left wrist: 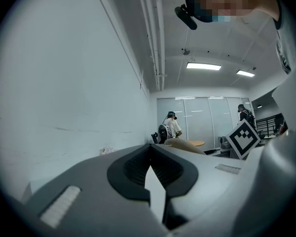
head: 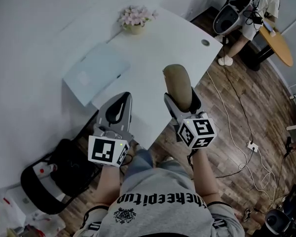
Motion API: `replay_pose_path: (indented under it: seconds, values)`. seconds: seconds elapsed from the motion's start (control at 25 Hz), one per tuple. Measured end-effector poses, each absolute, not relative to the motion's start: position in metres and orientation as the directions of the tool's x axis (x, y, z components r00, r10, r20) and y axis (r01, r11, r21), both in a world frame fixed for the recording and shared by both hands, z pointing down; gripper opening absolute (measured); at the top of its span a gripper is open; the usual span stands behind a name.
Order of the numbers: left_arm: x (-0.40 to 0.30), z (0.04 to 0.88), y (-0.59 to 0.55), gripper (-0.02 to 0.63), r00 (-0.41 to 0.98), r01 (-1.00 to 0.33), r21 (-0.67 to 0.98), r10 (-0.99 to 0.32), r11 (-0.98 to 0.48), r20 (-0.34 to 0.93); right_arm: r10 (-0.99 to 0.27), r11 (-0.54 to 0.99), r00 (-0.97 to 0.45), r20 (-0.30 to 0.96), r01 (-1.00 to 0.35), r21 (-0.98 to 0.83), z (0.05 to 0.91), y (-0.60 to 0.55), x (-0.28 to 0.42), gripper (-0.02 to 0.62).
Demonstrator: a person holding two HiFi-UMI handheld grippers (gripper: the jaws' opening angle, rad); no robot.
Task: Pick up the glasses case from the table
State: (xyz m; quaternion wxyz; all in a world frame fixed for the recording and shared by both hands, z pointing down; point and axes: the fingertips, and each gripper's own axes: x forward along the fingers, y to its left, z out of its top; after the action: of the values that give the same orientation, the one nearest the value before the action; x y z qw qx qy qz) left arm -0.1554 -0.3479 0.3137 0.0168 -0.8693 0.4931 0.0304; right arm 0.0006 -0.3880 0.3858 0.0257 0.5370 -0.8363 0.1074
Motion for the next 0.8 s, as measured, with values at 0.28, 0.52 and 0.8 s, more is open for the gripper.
replay_pose_path:
  seconds: [0.28, 0.52, 0.8]
  values:
    - [-0.140, 0.307, -0.330, 0.018, 0.503, -0.864, -0.010, -0.860, -0.504, -0.082, -0.897, 0.417, -0.431, 0.104, -0.899, -0.130, 0.364, -0.369, 0.016, 0.393]
    - [-0.127, 0.302, -0.314, 0.018, 0.490, -0.871, -0.021, -0.867, -0.490, -0.095, -0.895, 0.435, -0.442, 0.060, -0.895, -0.100, 0.348, -0.353, 0.028, 0.393]
    - [-0.114, 0.298, -0.294, 0.018, 0.476, -0.879, -0.034, -0.873, -0.475, -0.105, -0.889, 0.456, -0.459, 0.015, -0.886, -0.080, 0.331, -0.335, 0.041, 0.393]
